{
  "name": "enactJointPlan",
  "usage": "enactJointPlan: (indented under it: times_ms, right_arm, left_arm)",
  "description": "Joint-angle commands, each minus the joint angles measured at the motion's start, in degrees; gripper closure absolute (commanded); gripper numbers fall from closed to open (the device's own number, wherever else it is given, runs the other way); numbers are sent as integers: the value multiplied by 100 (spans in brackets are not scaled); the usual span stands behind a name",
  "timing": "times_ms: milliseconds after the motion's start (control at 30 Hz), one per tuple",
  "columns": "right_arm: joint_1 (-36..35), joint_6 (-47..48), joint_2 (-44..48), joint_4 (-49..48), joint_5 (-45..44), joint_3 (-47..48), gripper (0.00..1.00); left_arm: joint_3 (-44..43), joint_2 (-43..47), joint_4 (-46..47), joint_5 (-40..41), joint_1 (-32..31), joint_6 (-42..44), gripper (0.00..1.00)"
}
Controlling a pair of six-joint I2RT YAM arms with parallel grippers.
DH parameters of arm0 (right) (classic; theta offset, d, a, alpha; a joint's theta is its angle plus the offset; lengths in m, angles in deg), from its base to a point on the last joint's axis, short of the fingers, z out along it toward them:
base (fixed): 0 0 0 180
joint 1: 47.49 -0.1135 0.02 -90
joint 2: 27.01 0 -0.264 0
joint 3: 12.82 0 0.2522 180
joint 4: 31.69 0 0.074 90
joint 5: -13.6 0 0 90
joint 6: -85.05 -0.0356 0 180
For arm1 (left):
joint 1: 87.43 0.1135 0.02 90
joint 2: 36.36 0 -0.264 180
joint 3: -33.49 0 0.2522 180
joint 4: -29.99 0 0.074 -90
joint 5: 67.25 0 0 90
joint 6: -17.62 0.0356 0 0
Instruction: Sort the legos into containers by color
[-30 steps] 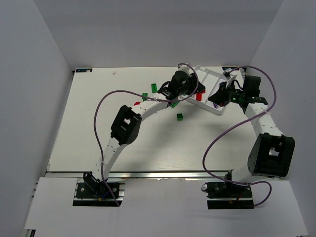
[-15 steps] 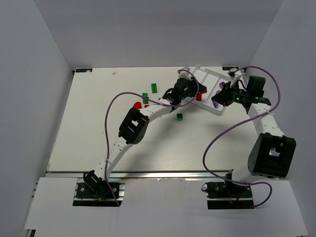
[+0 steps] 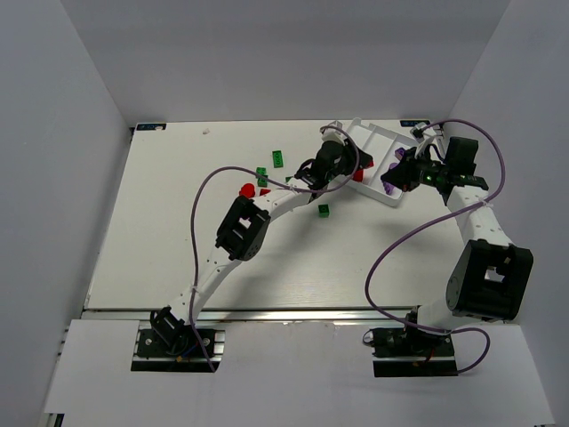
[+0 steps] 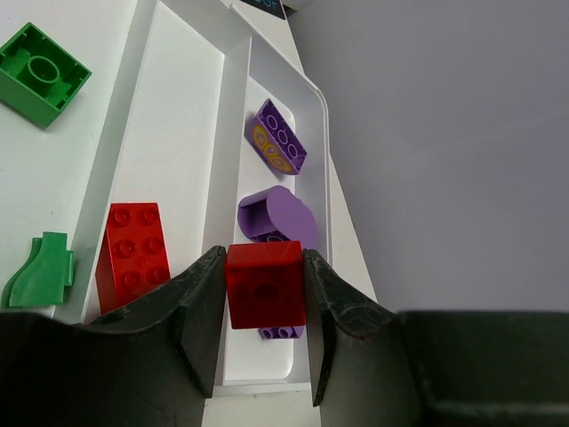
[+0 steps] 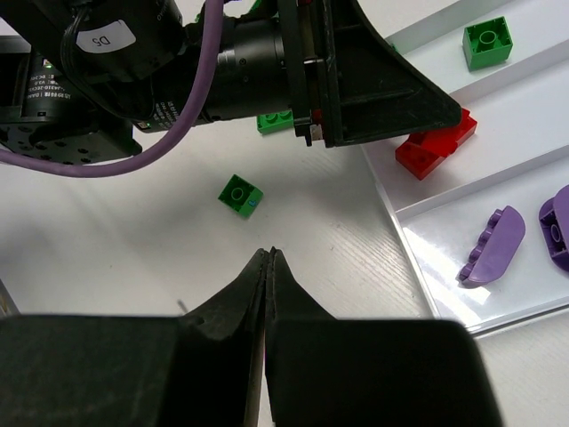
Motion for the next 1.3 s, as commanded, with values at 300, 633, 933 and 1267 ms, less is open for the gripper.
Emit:
enactJointPlan:
  times_ms: [300,633,933,1267]
  right_arm:
    - [30,133,154,128,155,187,76]
    - [-5,1045,102,803,559,406,49]
    - [-1293,1884,-645,2054,-581,1276,49]
    - [-2870,-805,-1673,1227,-3911,1653,33]
  left_arm:
    - [-181,200,-213,107,-53,11,41]
    - [502,1540,-582,589,105,1073,41]
    - [4447,4917,-1354,1669,624,2059,95]
    - [7876,8398,-2691,2119,1046,1094,23]
